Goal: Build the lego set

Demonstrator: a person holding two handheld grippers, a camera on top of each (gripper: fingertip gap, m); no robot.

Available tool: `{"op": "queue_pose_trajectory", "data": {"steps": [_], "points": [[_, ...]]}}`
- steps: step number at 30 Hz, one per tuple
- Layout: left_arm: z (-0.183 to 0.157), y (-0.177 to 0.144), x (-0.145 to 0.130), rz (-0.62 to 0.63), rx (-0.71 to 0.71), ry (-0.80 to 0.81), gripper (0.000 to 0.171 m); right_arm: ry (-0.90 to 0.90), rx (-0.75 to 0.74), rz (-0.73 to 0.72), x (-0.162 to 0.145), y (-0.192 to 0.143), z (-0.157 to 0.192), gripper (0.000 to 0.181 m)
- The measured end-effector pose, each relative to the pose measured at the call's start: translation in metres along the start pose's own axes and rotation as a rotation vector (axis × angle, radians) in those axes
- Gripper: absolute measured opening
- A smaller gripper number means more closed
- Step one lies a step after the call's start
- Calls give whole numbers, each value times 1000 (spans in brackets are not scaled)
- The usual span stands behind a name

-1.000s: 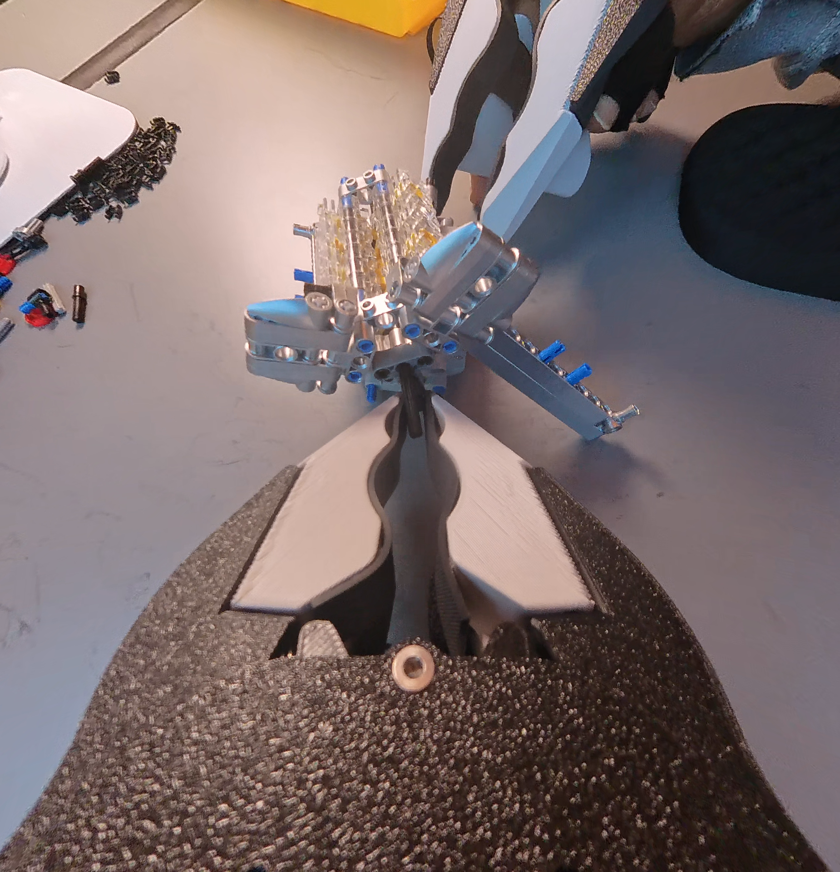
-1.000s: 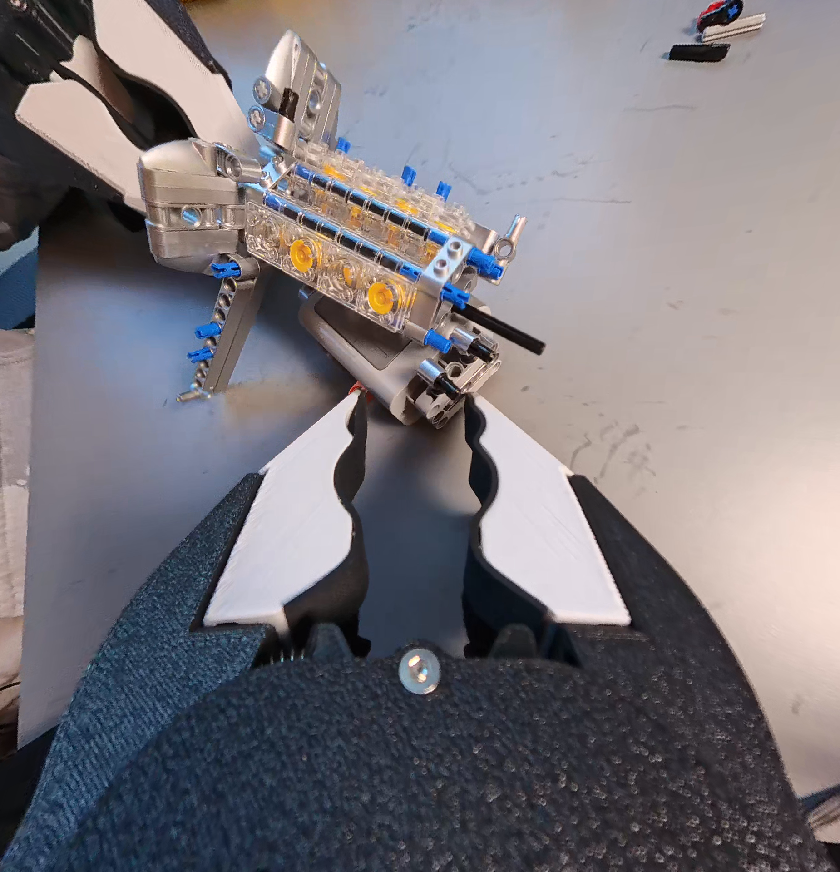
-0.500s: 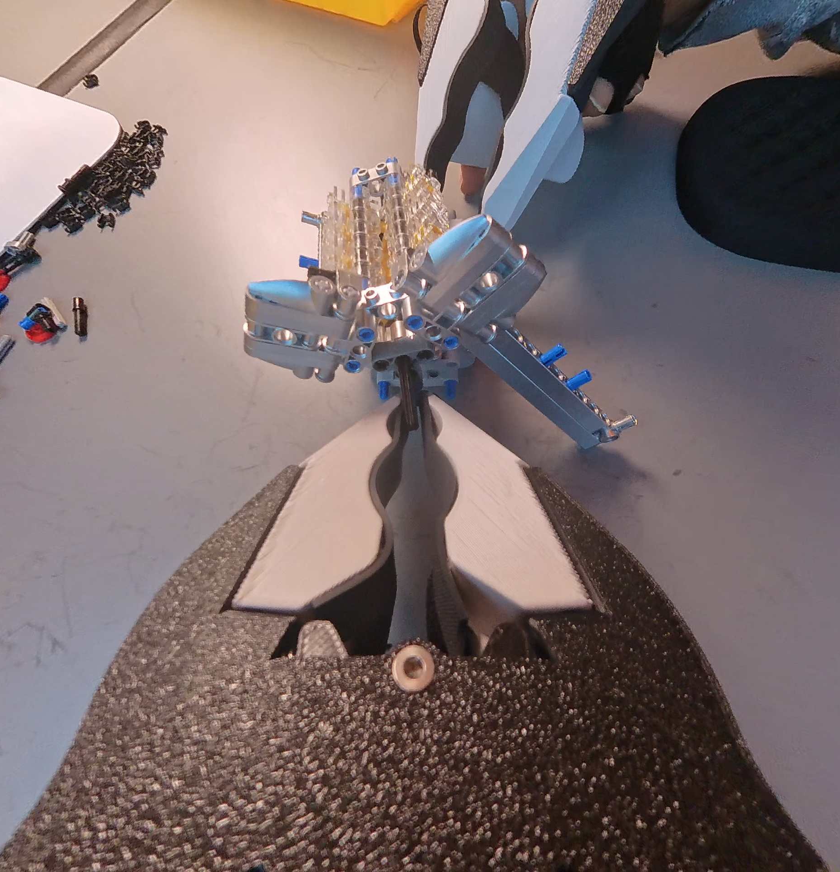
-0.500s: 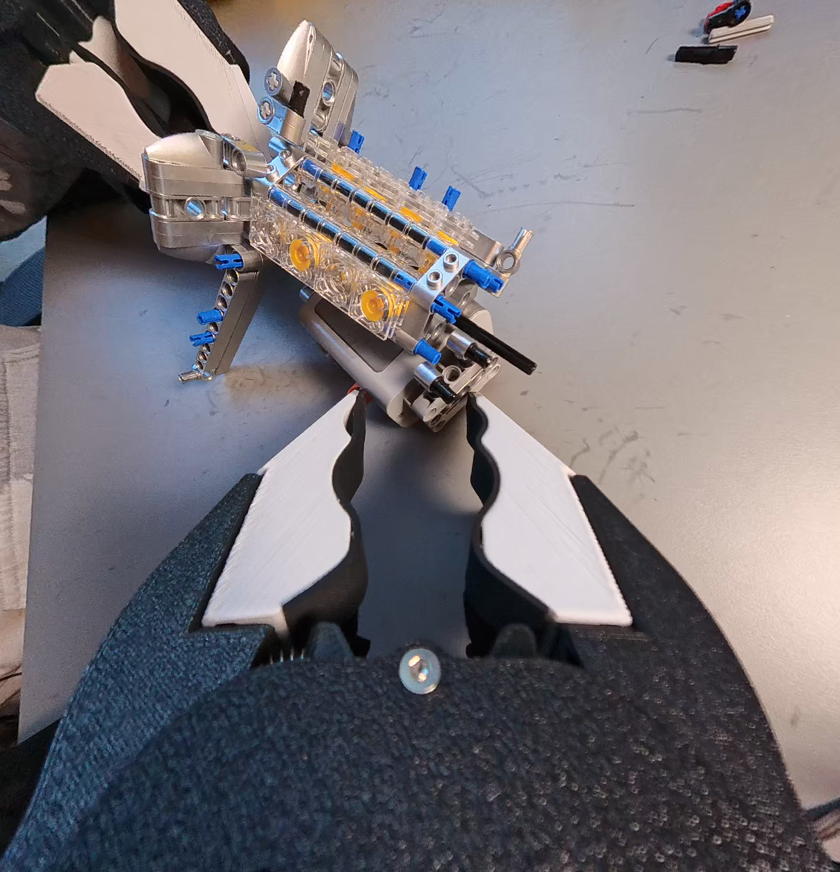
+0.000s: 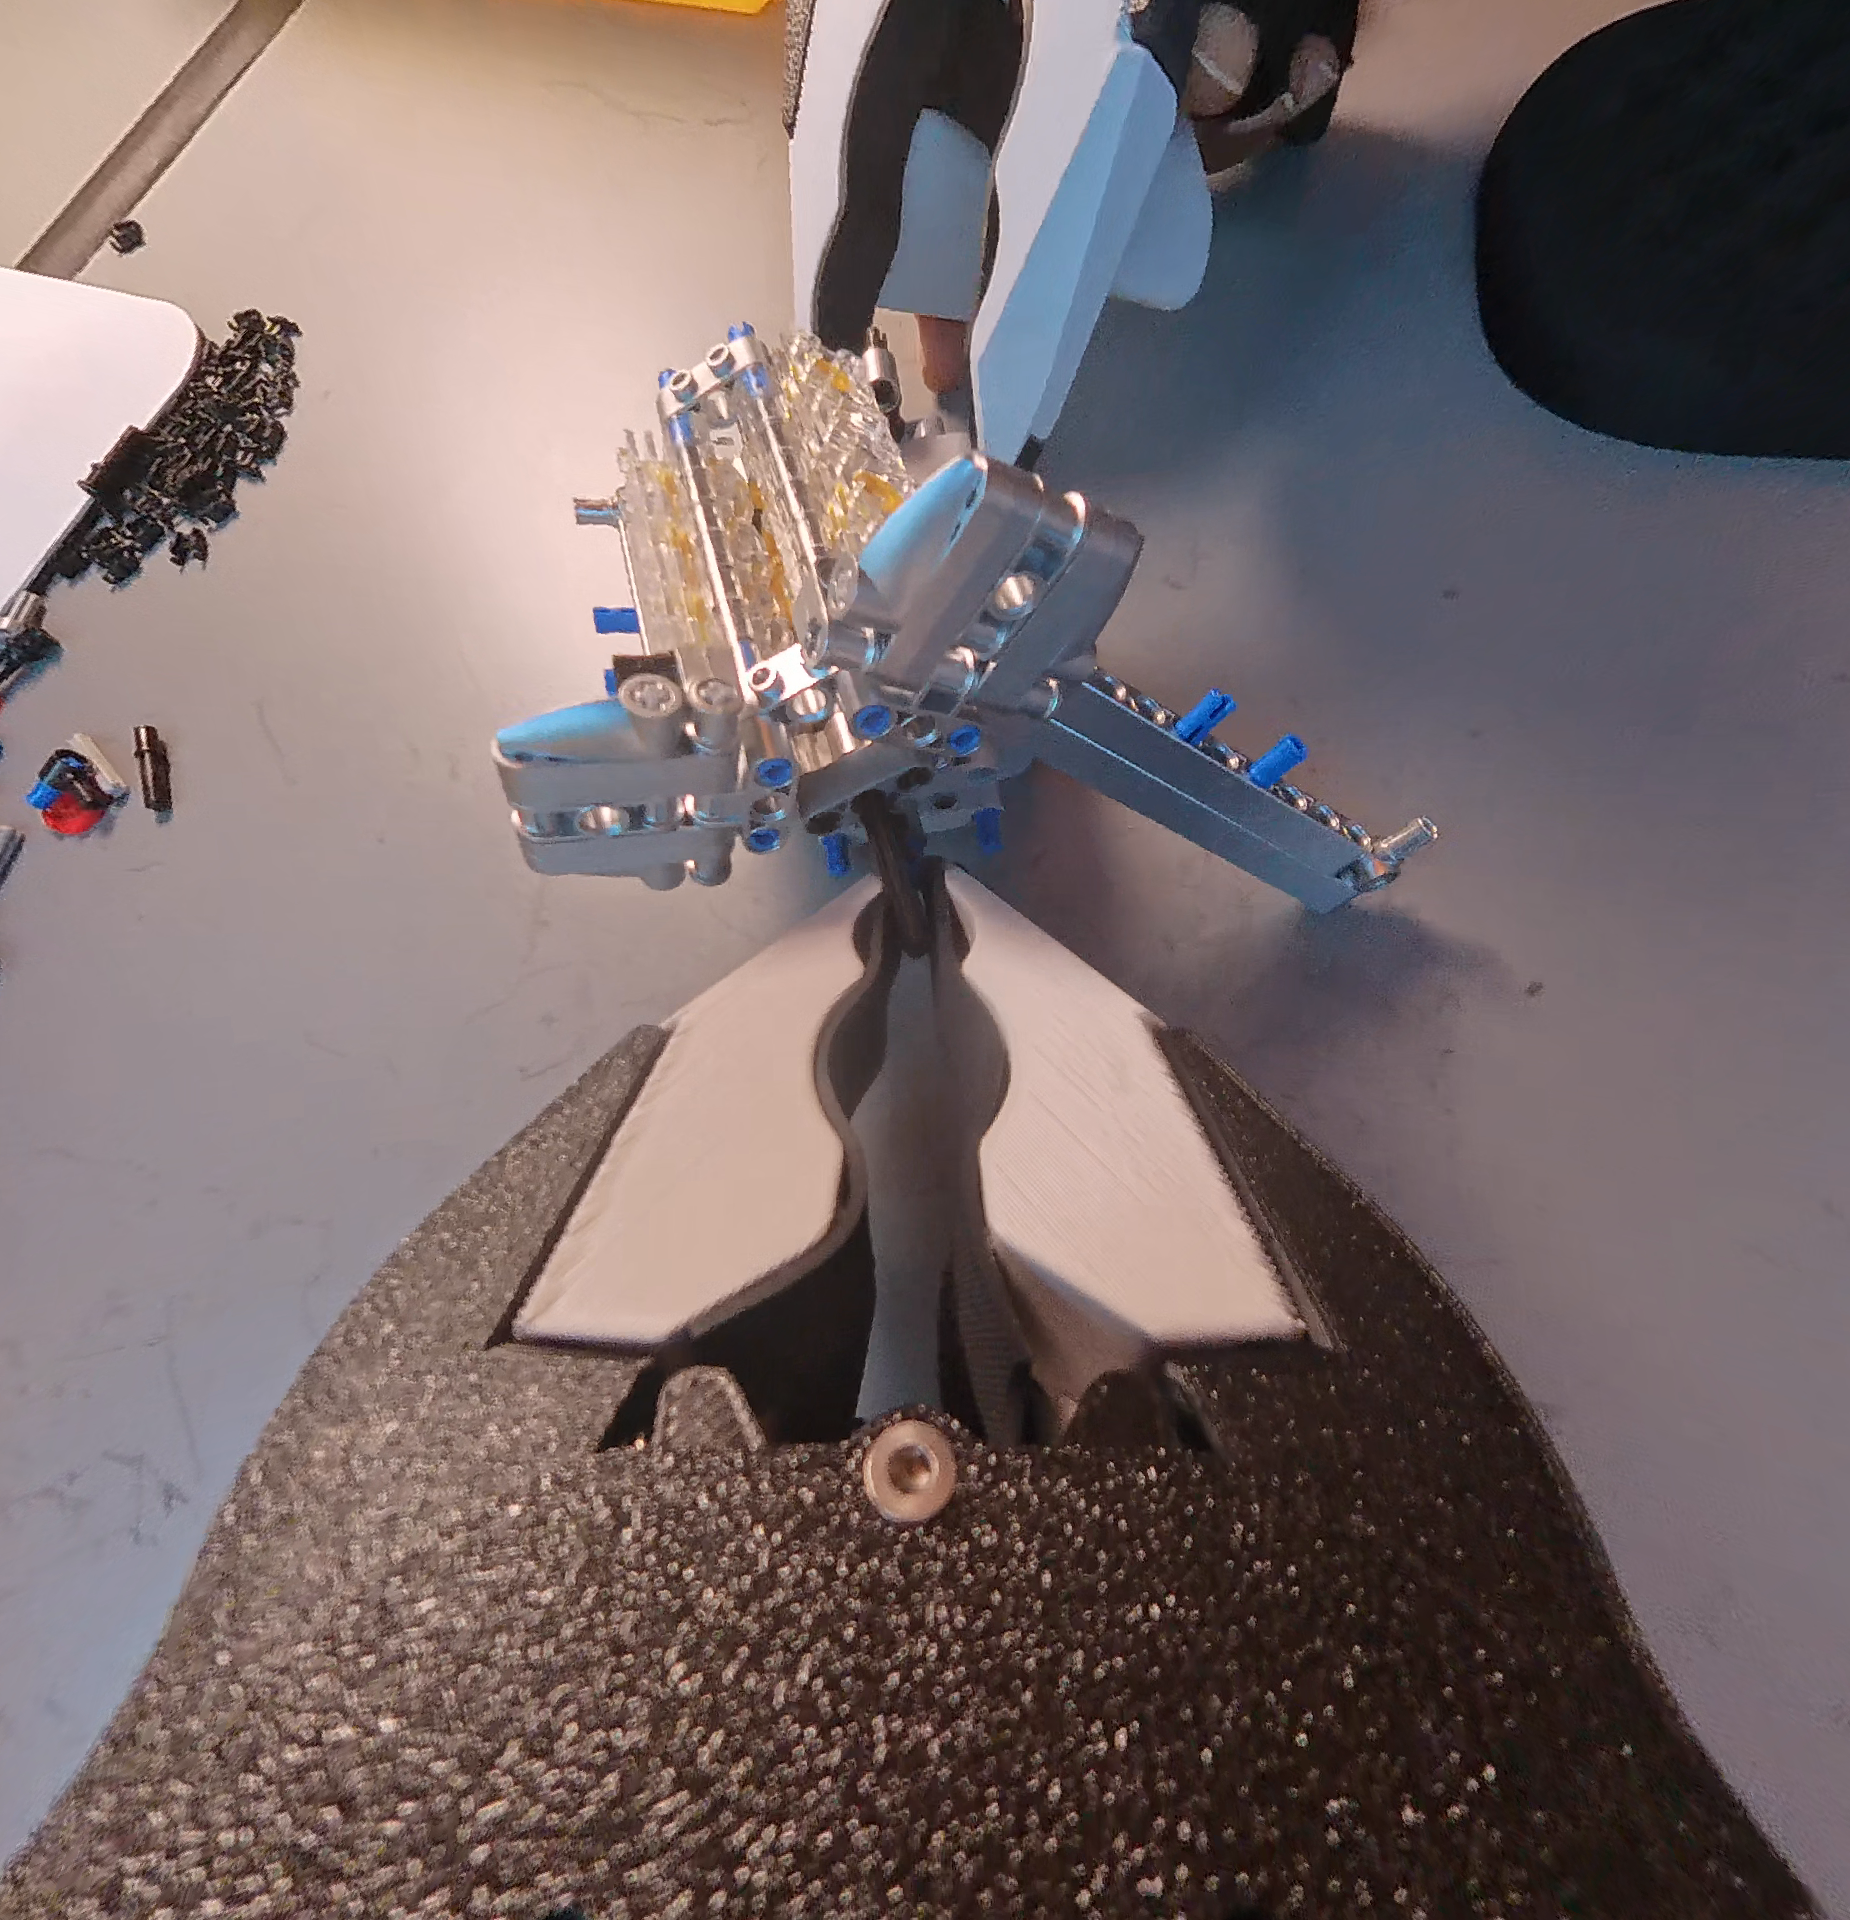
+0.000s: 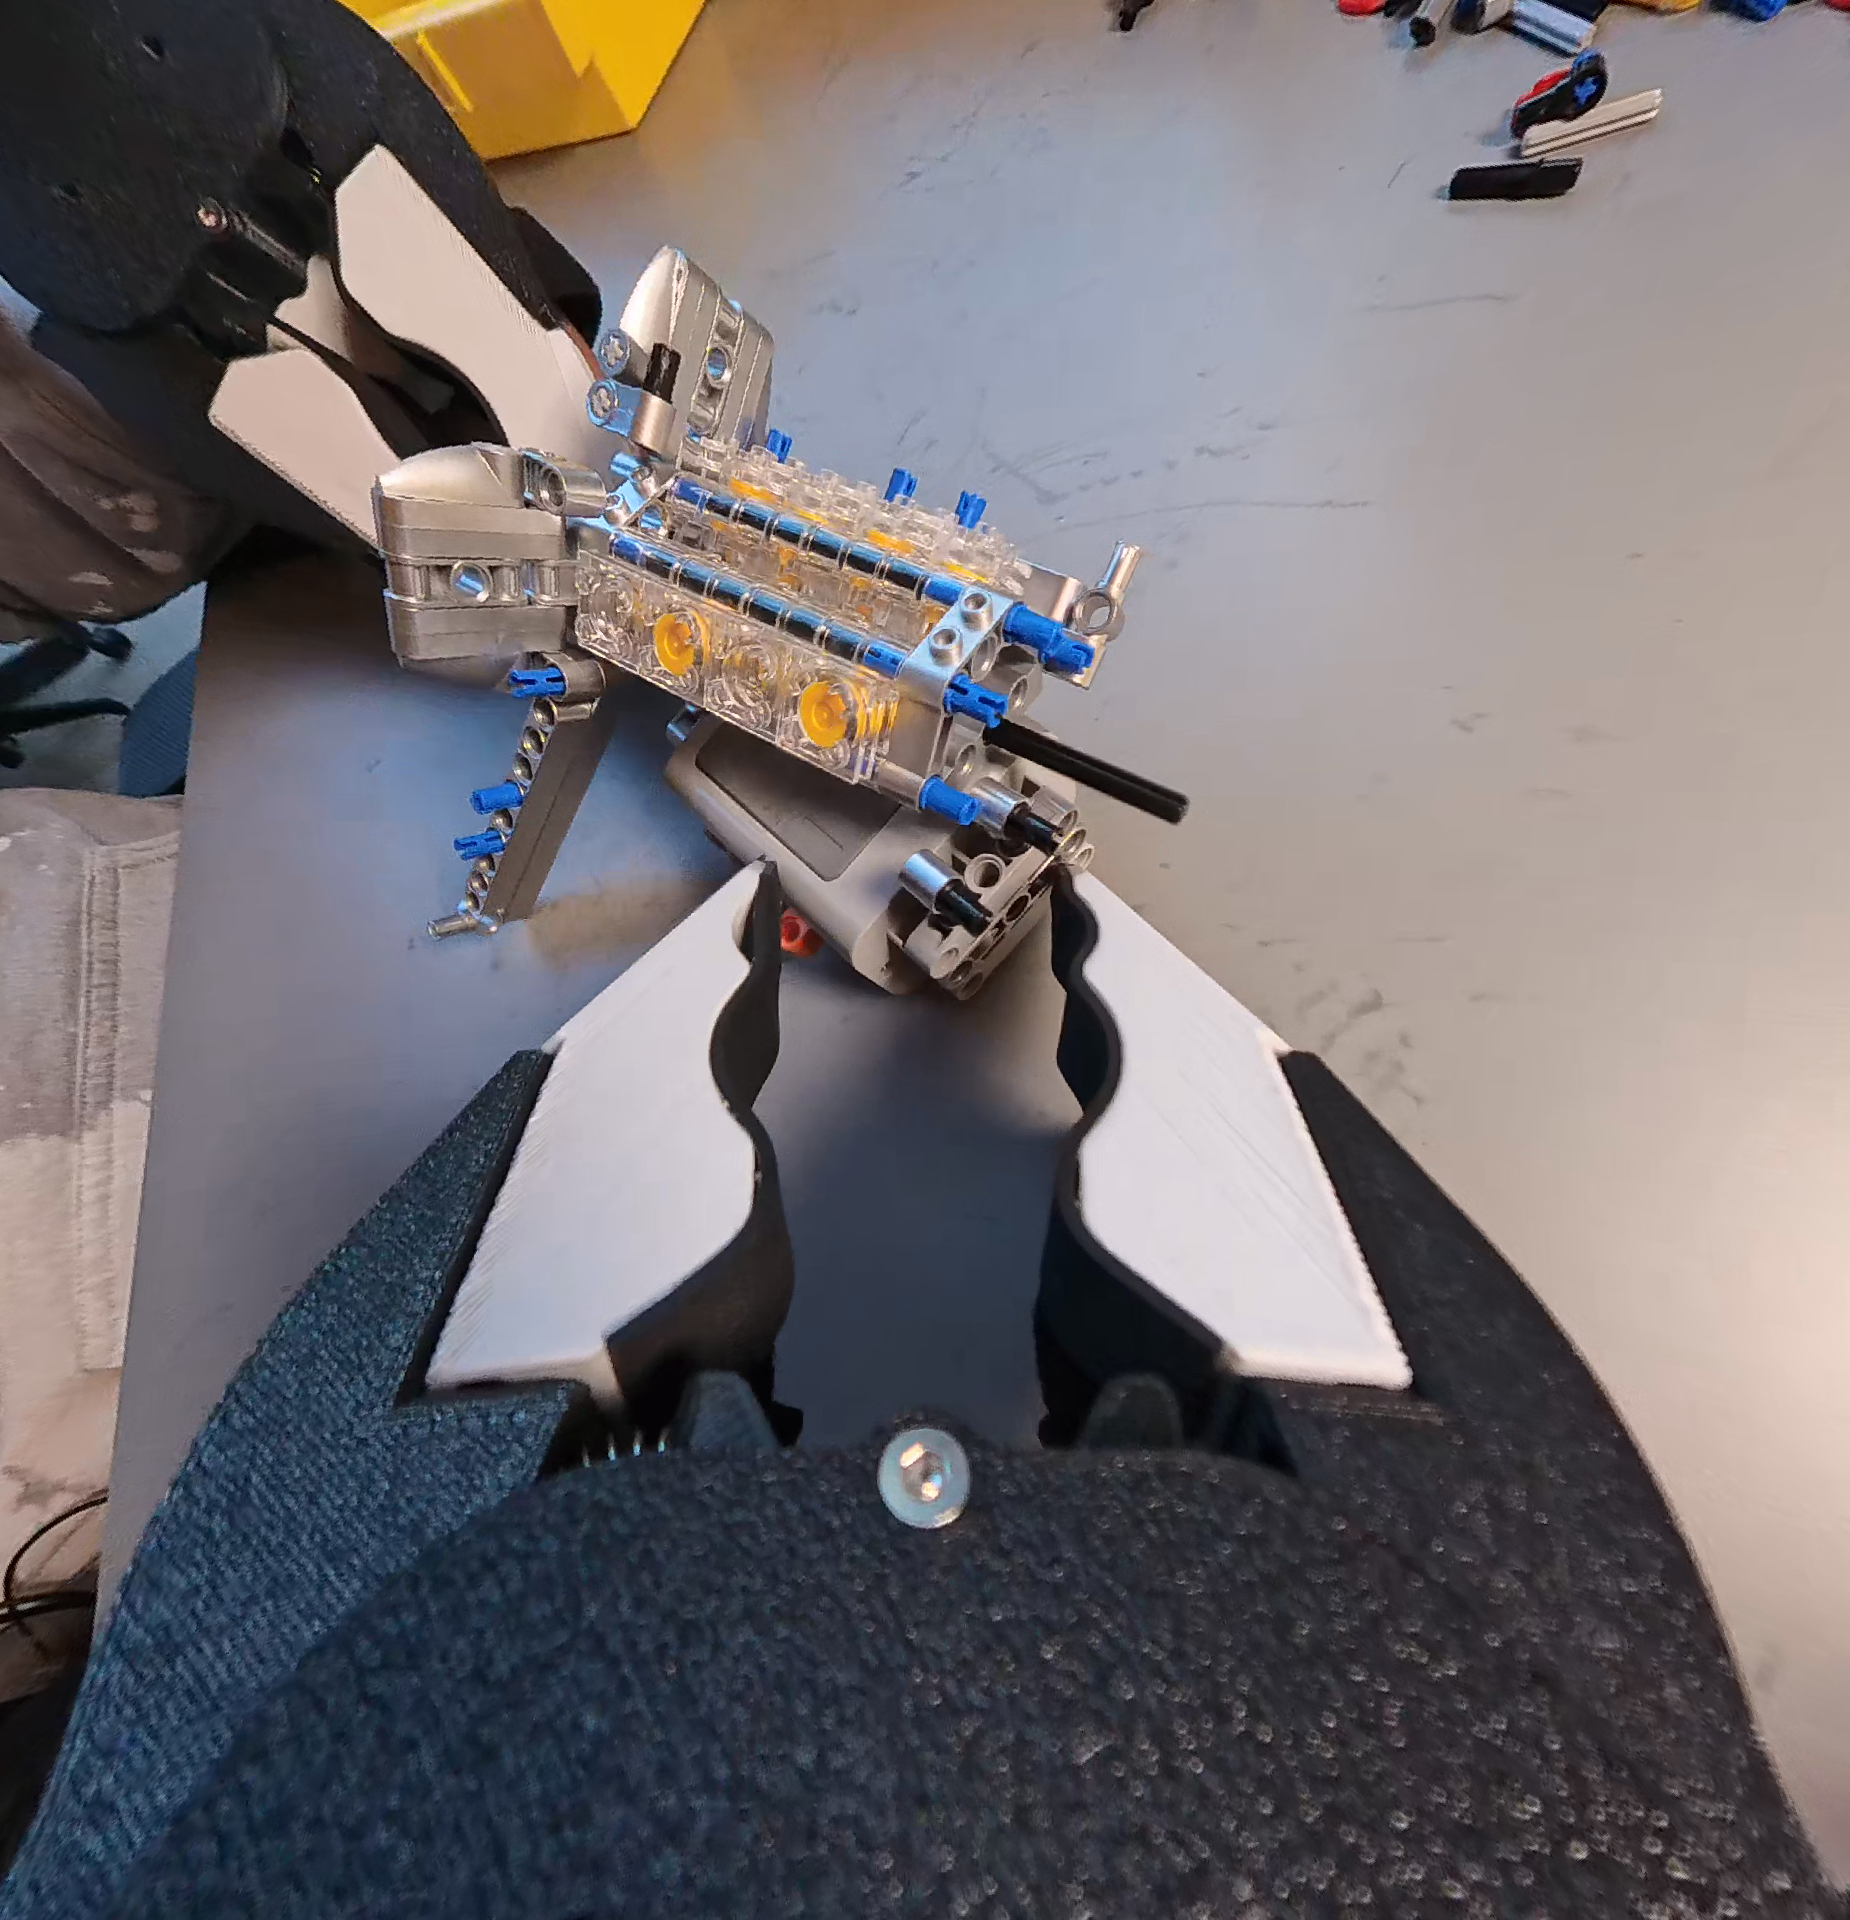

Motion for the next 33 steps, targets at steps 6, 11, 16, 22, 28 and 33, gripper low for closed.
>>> {"op": "queue_pose_trajectory", "data": {"steps": [6, 11, 16, 22, 28, 33], "points": [[1, 2, 2, -10, 17, 57, 0, -2, -16, -6, 0, -1, -1, 53], [-2, 1, 5, -38, 50, 138, 1, -8, -21, -5, -1, 0, 0, 56], [-2, 2, 4, -60, 46, 160, 0, -10, -27, -8, -1, 0, 1, 57], [-2, 1, 5, -92, 63, 176, 1, 3, -30, -13, -1, 0, 1, 58], [-4, 1, 3, -105, 92, 241, 1, 5, -39, -16, -1, 0, 1, 55], [-4, 2, 2, -102, 125, 270, 2, 4, -44, -19, -1, -1, 1, 55]]}}
Point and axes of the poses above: each gripper's, where its closed fingertips meet, y out along the fingers, x out of its top, z = x × y across the jaws, the point moved 6 cm from there along -y, back along the fingers, and after that the axes turned 6 degrees about y, right-handed, at the moved point
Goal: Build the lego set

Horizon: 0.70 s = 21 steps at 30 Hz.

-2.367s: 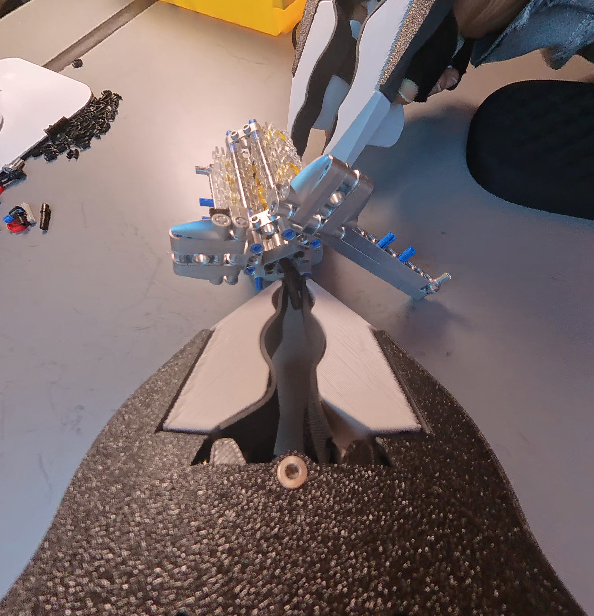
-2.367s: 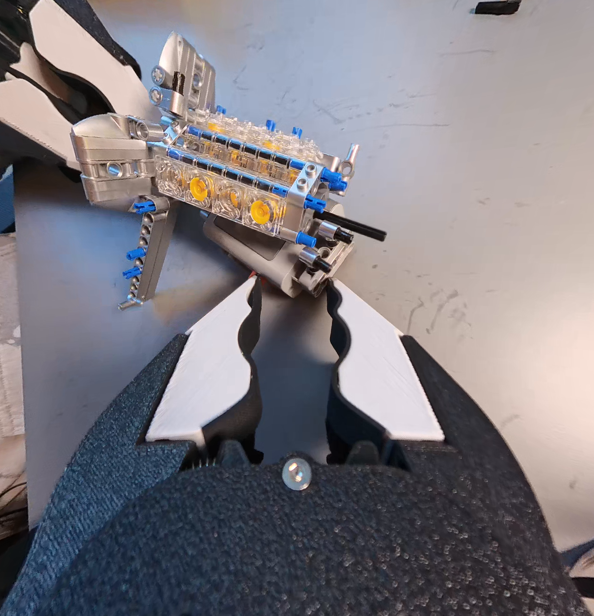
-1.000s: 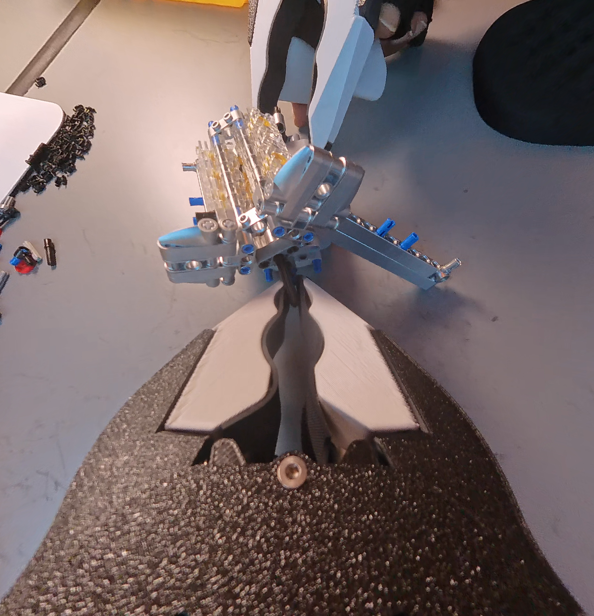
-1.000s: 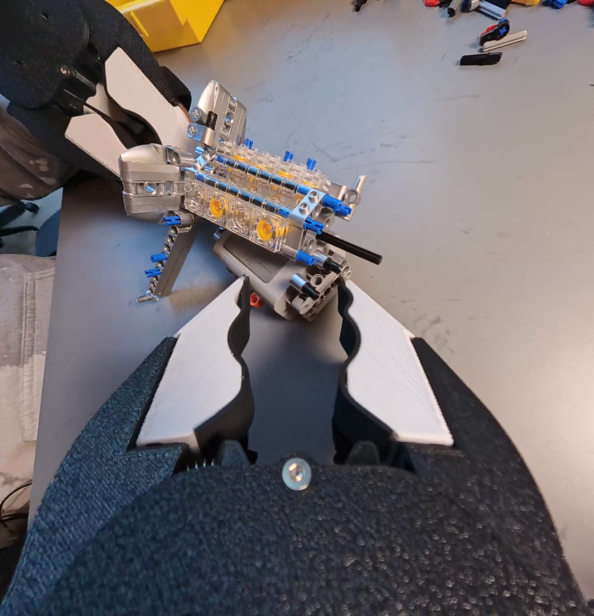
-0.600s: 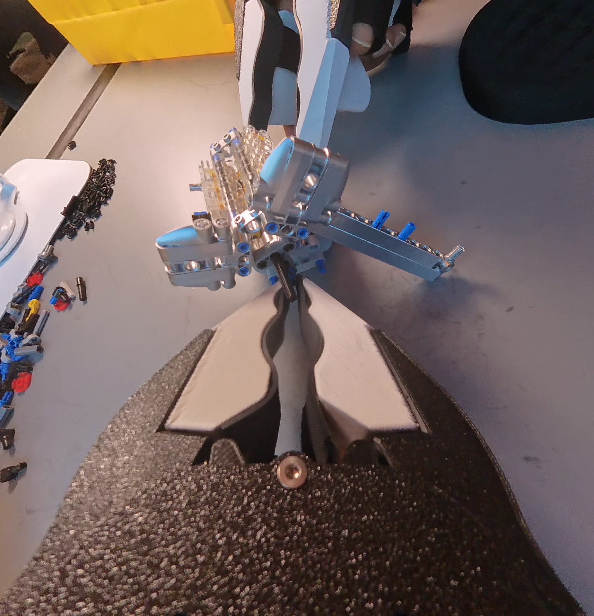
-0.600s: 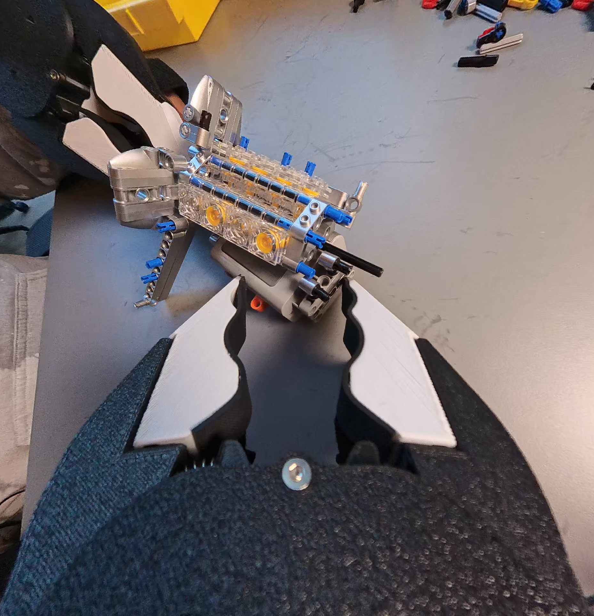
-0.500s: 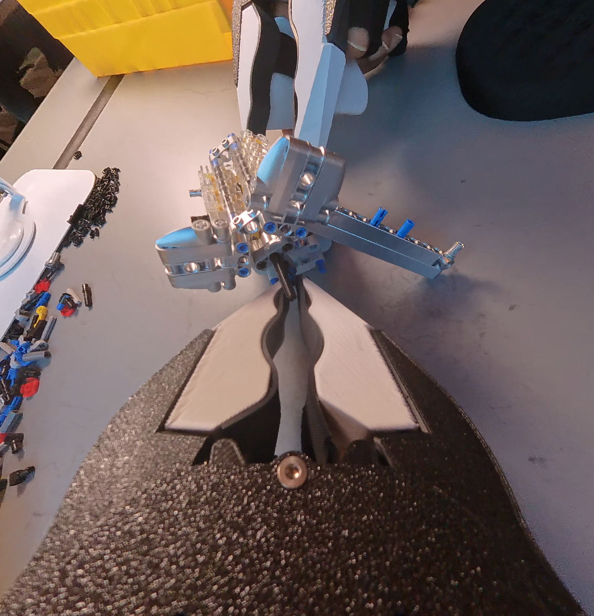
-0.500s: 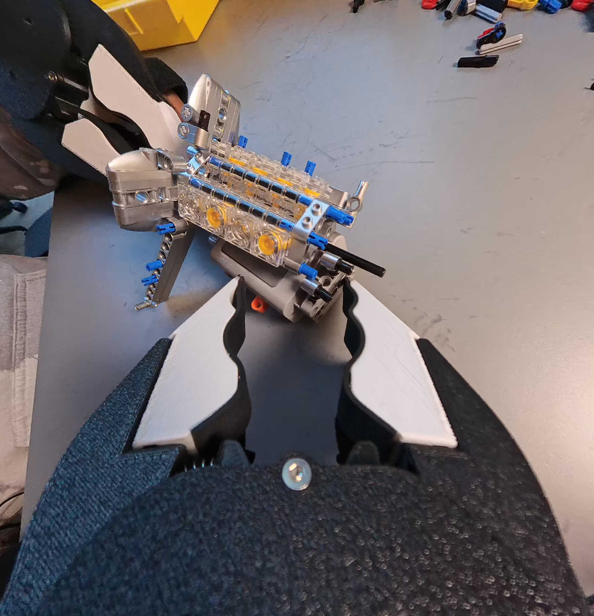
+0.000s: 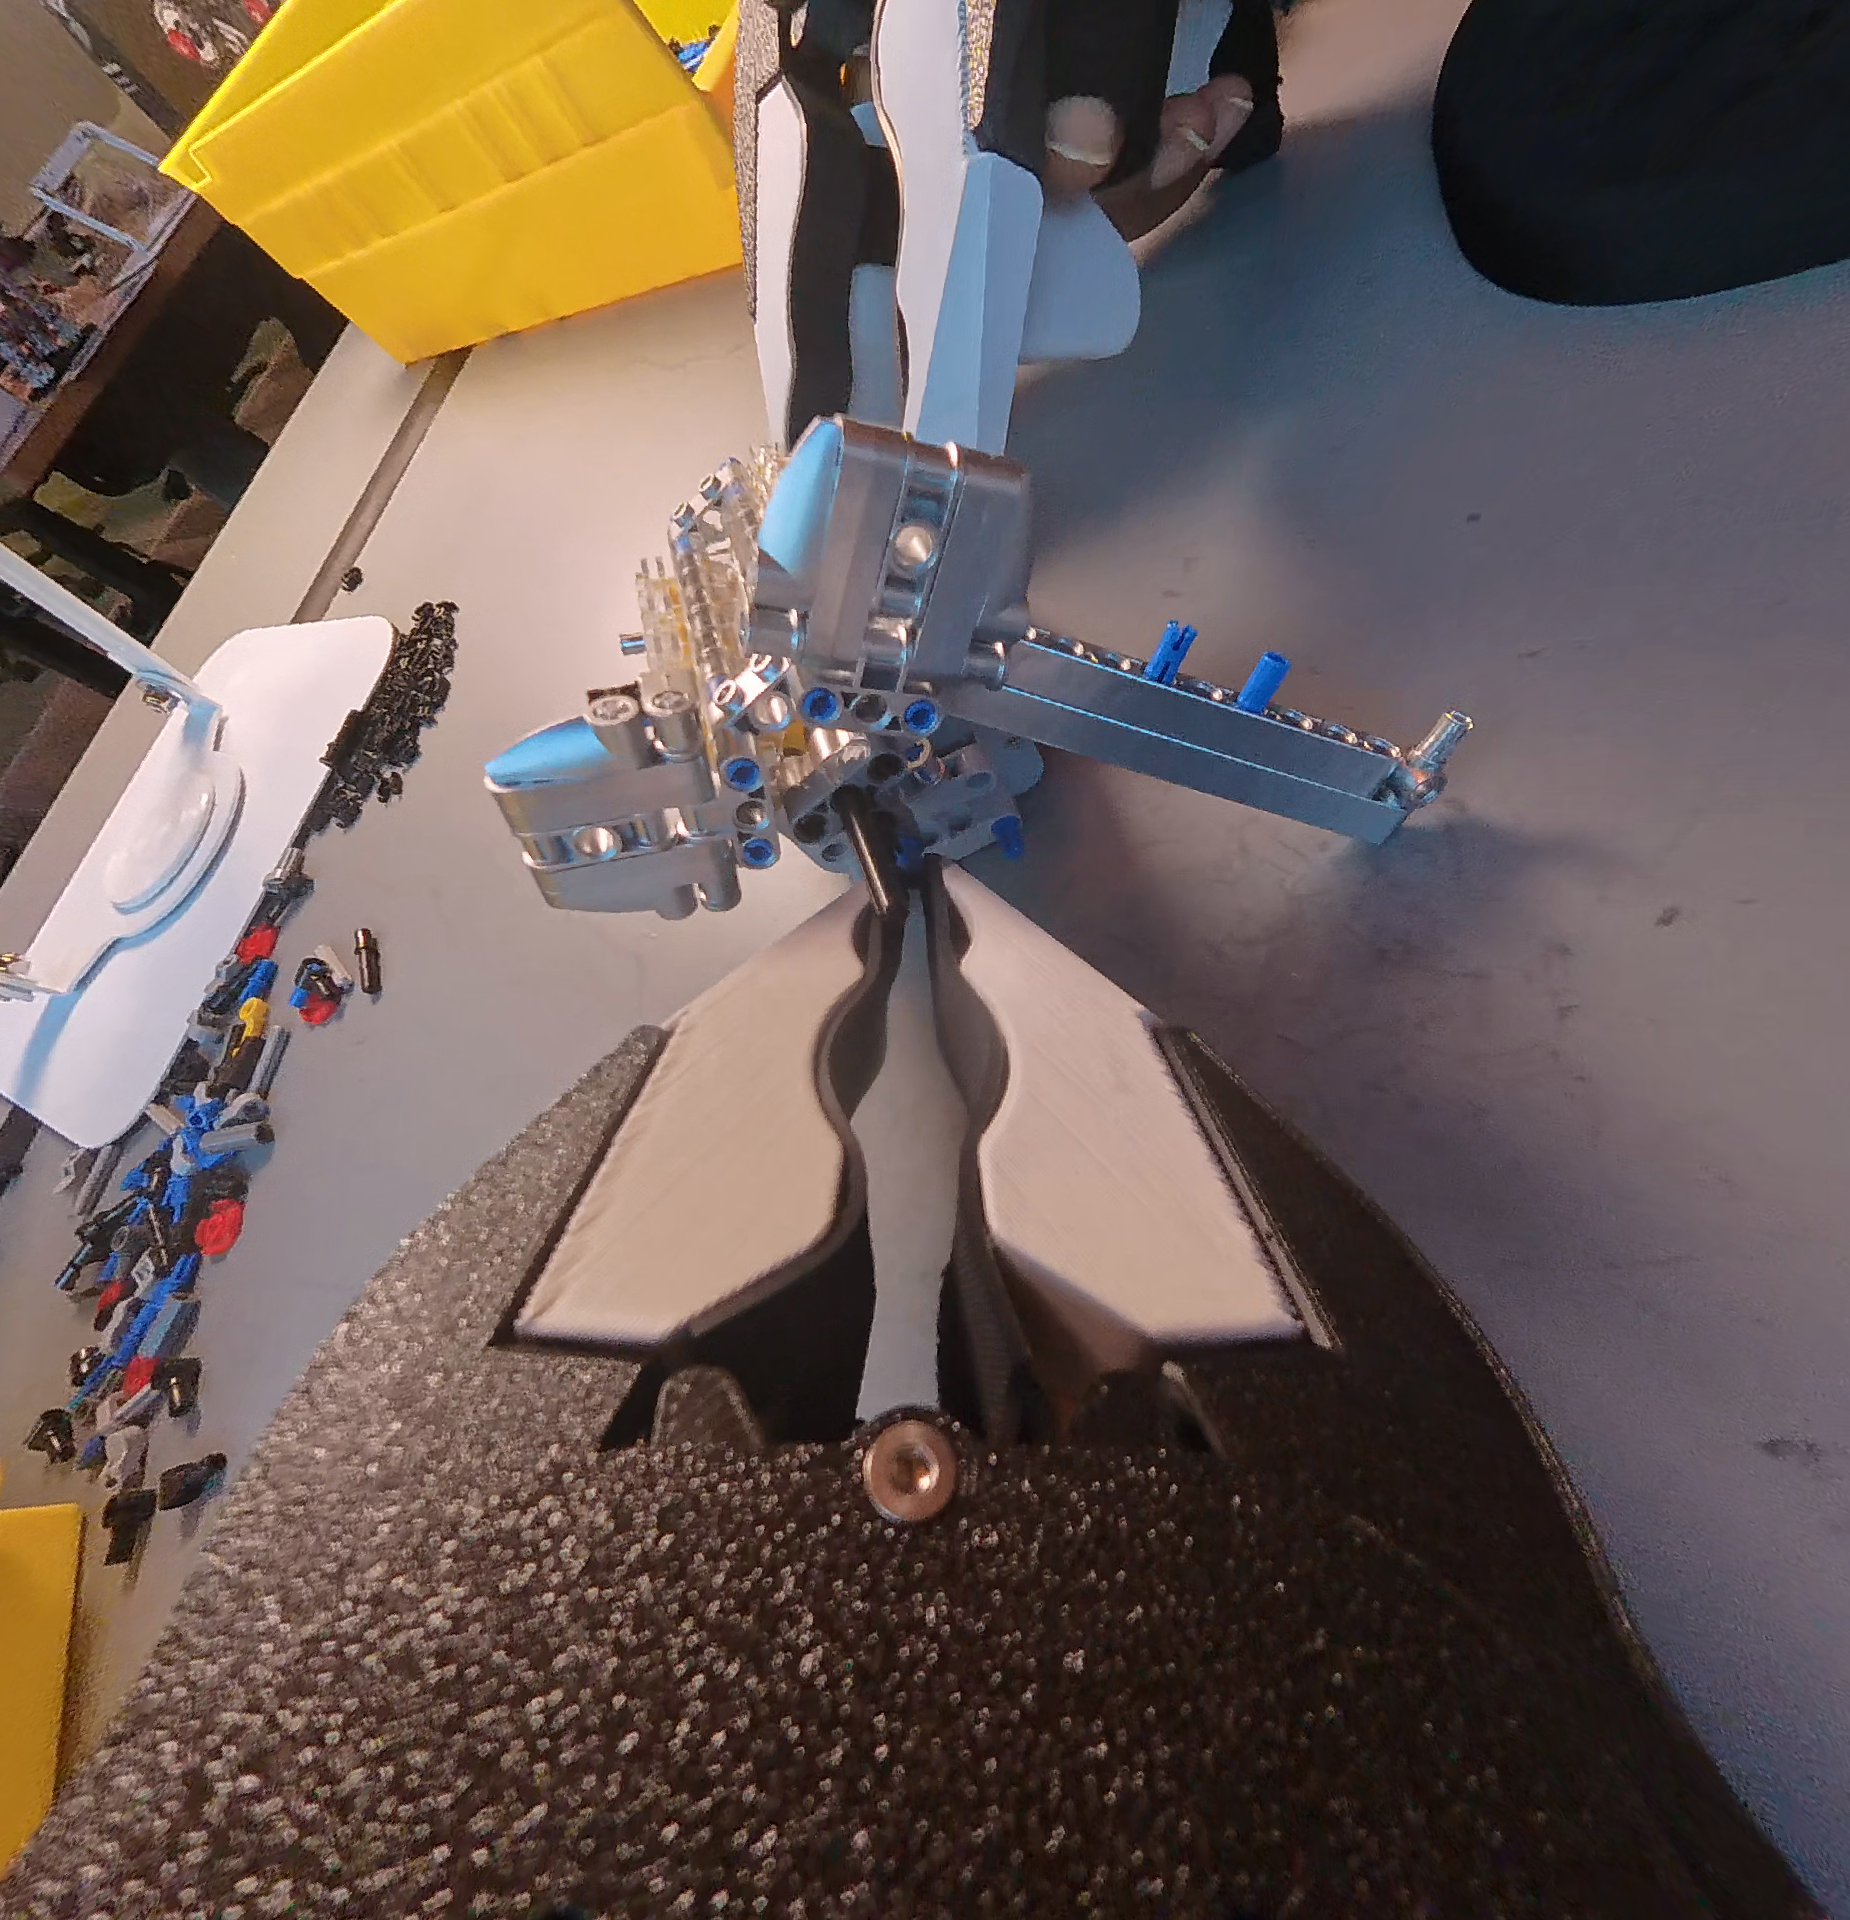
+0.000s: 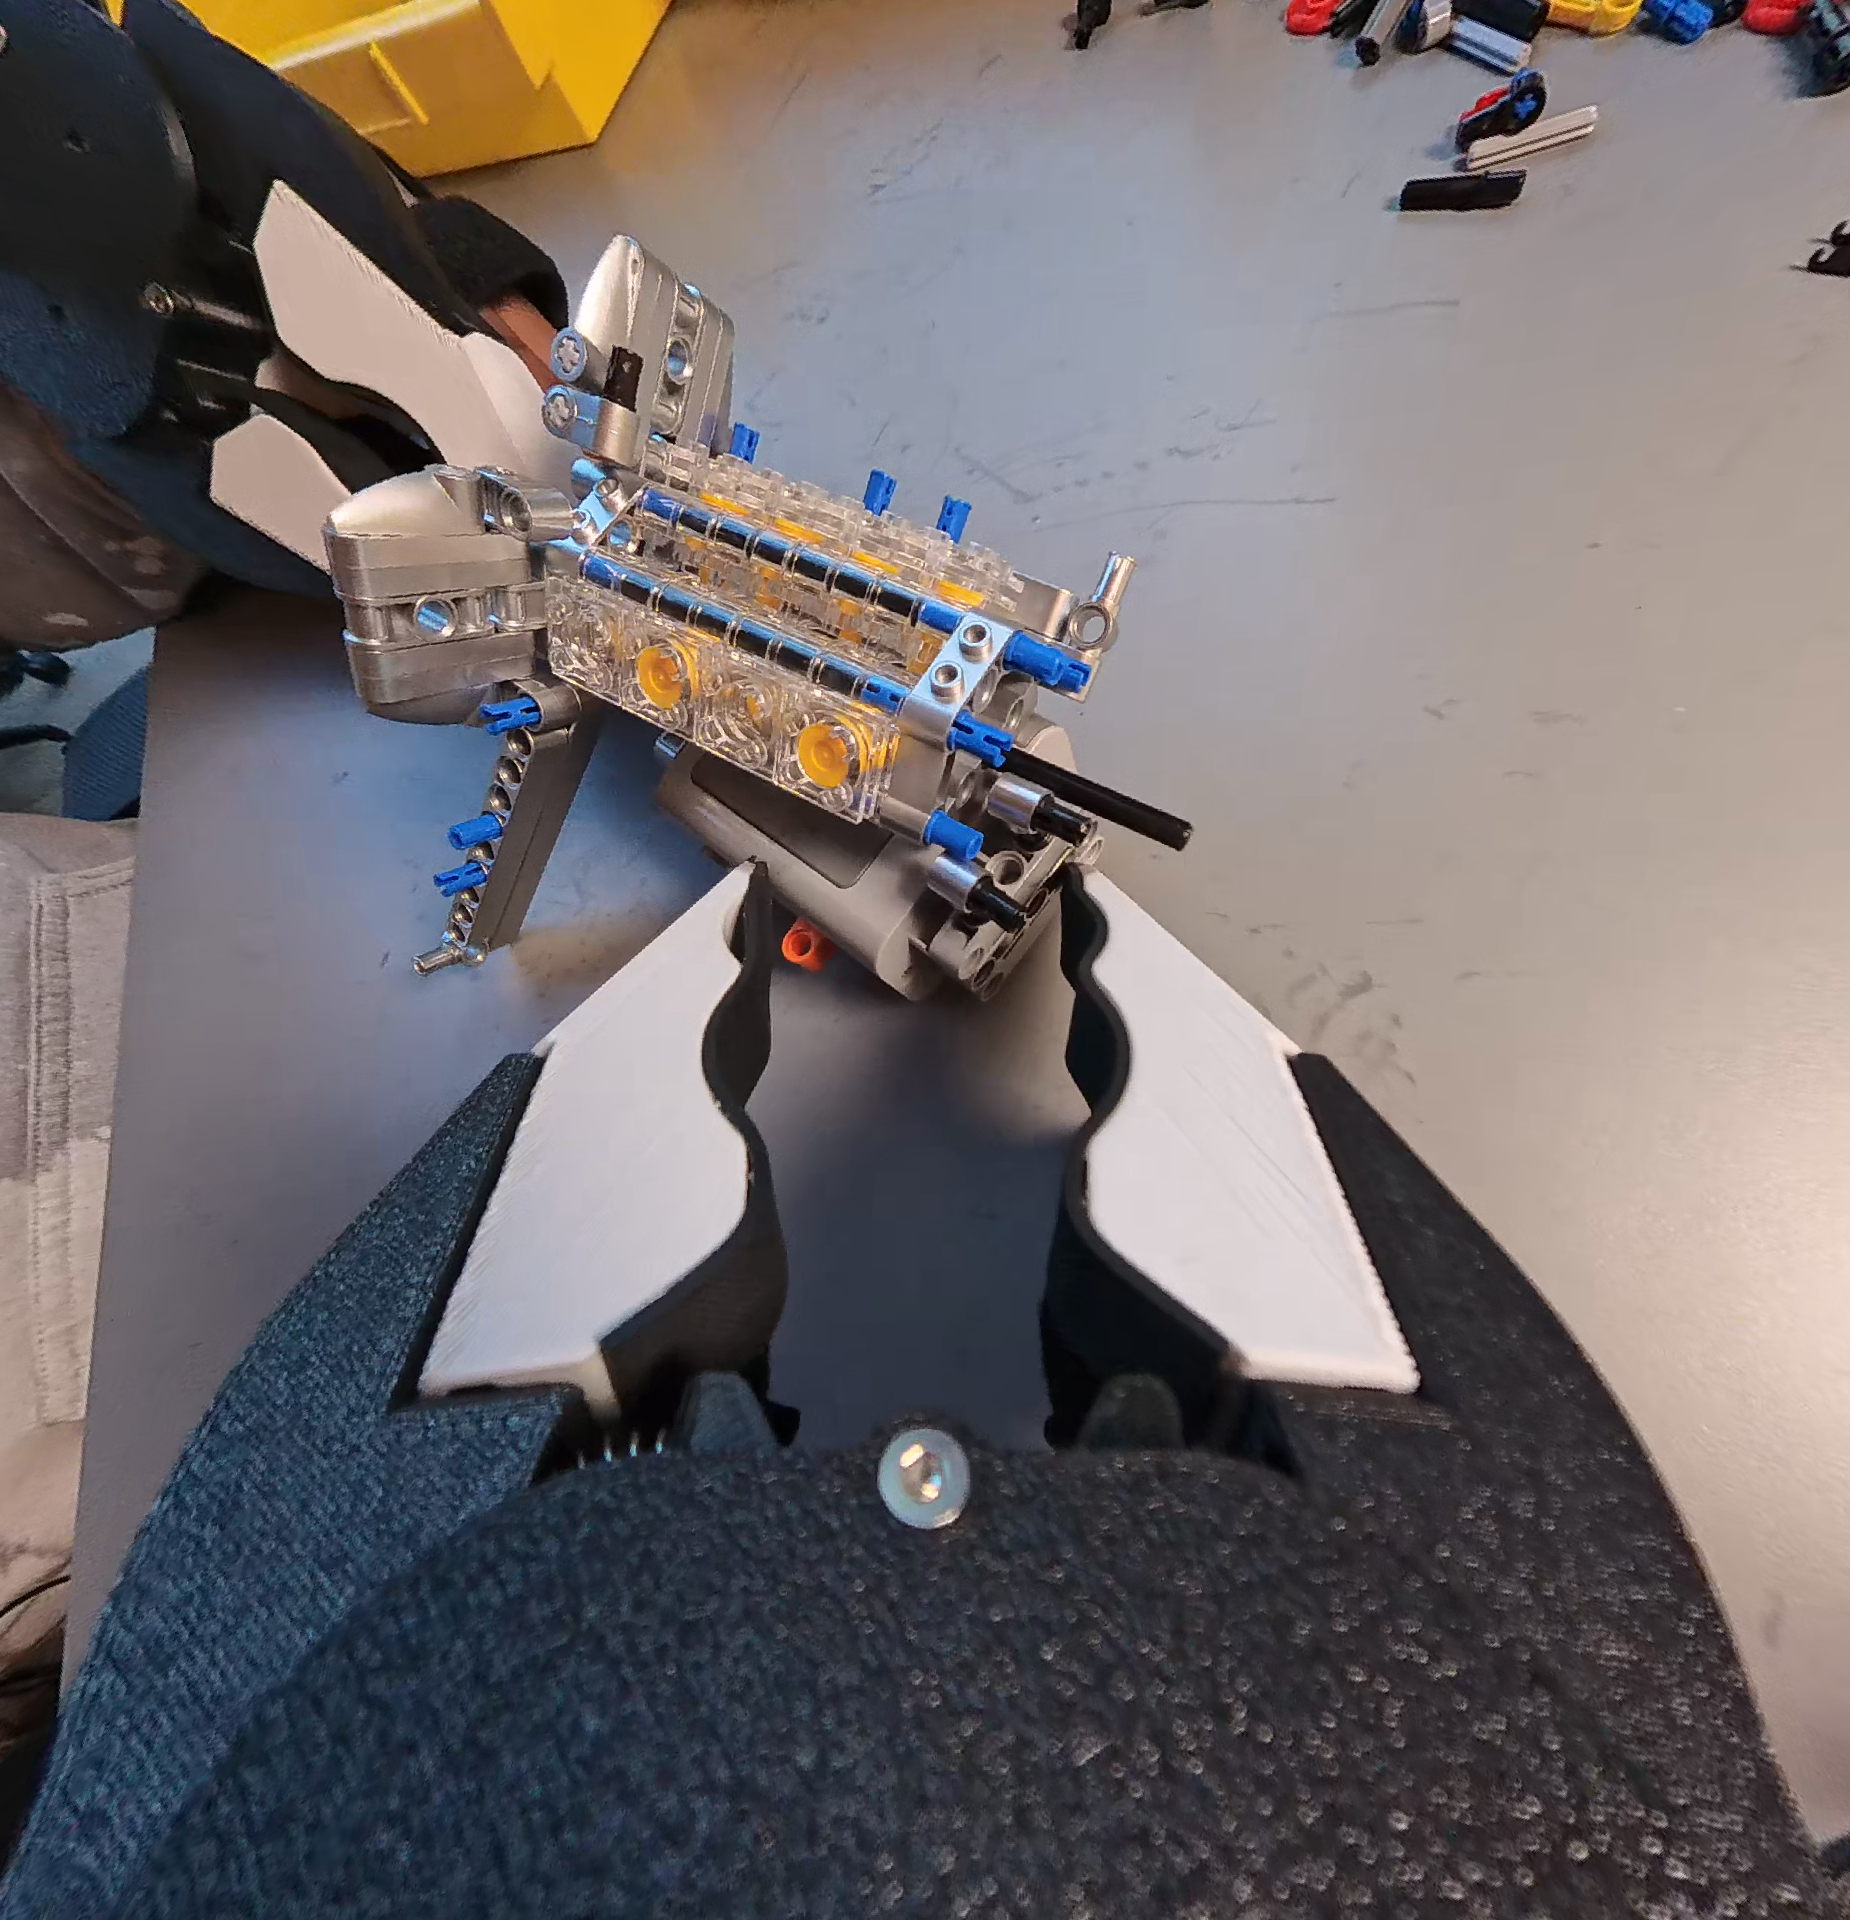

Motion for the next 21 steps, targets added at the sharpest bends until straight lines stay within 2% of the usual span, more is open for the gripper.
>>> {"op": "queue_pose_trajectory", "data": {"steps": [14, 21], "points": [[5, 7, 0, 39, -9, -27, 2, -59, -59, -6, 1, 1, -1, 56], [1, 13, 5, 39, -97, -14, 0, -130, -53, 11, 2, 7, 6, 69]]}}
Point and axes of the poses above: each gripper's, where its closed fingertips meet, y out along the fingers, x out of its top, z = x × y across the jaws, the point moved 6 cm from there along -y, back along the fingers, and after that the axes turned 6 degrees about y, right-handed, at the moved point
